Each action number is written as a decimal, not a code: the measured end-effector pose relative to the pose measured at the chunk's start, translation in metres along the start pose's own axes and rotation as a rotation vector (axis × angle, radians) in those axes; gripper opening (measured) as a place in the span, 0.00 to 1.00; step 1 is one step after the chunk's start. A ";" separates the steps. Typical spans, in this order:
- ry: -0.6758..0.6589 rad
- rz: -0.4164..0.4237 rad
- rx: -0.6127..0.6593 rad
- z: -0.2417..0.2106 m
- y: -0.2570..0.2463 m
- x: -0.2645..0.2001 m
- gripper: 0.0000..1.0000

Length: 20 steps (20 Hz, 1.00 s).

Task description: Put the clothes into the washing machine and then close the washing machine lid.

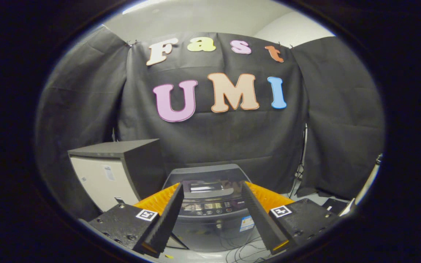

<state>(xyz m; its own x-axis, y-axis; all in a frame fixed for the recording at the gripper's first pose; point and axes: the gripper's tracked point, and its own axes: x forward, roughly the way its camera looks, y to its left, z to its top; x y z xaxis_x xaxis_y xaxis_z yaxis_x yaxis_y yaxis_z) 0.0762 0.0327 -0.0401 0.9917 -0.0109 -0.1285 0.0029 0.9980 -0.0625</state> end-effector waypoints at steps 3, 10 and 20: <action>-0.046 -0.044 0.012 0.011 -0.010 -0.012 0.96; 0.007 0.078 0.004 0.009 0.019 -0.034 0.97; -0.054 0.095 -0.026 0.031 0.043 -0.067 0.96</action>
<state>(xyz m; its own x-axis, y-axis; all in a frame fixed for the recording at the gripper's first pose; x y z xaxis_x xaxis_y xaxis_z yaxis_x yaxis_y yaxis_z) 0.0139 0.0784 -0.0037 0.9928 0.0875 -0.0813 -0.0939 0.9925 -0.0784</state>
